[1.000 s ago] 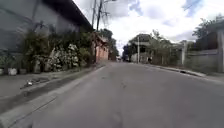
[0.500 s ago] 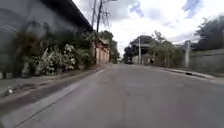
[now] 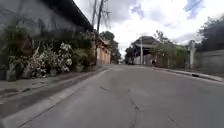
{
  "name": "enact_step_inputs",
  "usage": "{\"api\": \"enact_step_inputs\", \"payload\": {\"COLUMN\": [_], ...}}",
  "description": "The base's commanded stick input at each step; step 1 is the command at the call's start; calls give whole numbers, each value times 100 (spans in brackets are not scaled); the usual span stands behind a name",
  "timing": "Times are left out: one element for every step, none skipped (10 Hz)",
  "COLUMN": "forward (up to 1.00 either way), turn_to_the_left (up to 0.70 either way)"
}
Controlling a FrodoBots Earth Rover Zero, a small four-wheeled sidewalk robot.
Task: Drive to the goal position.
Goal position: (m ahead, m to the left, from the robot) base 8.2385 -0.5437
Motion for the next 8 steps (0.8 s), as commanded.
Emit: {"api": "enact_step_inputs", "payload": {"forward": [100,100,100,100,100,100,100,100], "turn_to_the_left": [0,0,0,0,0,0,0,0]}}
